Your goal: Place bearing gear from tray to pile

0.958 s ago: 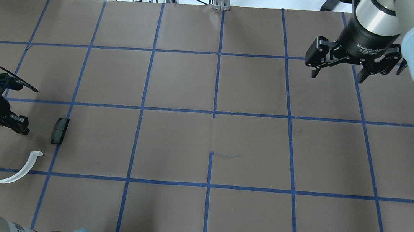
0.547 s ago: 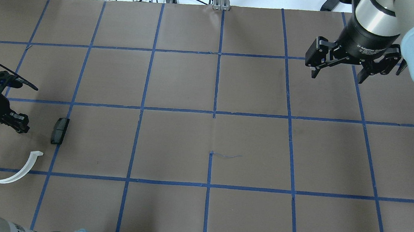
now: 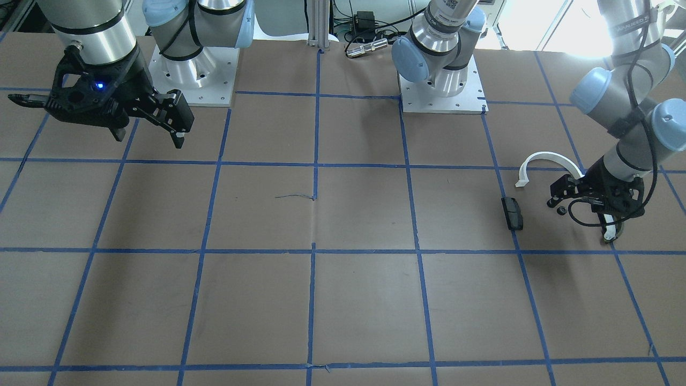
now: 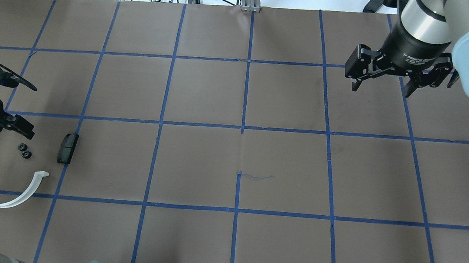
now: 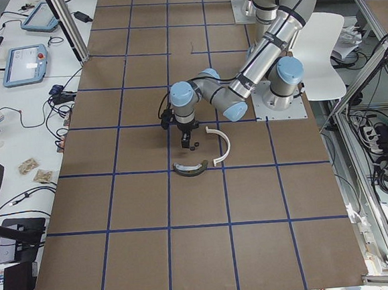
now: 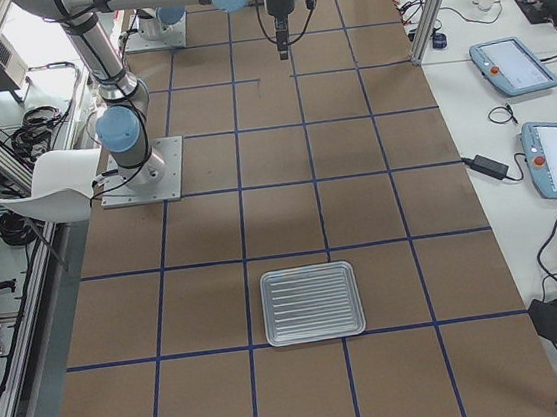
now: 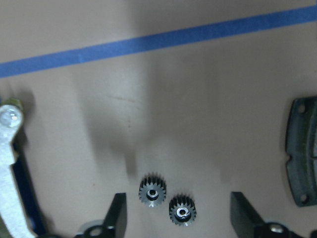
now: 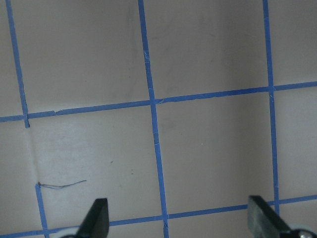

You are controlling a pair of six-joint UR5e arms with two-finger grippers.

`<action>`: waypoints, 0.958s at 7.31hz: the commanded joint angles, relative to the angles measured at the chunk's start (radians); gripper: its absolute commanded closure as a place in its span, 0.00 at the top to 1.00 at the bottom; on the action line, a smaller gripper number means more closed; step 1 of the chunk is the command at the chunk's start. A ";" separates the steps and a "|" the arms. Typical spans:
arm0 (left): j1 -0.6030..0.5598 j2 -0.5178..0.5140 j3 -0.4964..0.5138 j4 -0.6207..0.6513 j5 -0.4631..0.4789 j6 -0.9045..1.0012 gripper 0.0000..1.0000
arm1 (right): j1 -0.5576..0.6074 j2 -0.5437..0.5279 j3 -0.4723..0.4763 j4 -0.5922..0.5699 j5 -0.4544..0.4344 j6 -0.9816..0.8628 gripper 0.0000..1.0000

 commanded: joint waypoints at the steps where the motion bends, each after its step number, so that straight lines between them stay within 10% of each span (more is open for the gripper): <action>1: -0.160 0.093 0.093 -0.132 -0.023 -0.059 1.00 | 0.000 -0.002 0.006 -0.002 0.000 0.001 1.00; 2: -0.230 0.128 0.150 -0.179 -0.141 -0.122 1.00 | 0.000 -0.002 0.006 0.000 0.002 0.001 1.00; 7: -0.570 0.152 0.521 -0.707 -0.031 -0.716 1.00 | 0.002 0.000 -0.009 -0.038 0.122 -0.159 1.00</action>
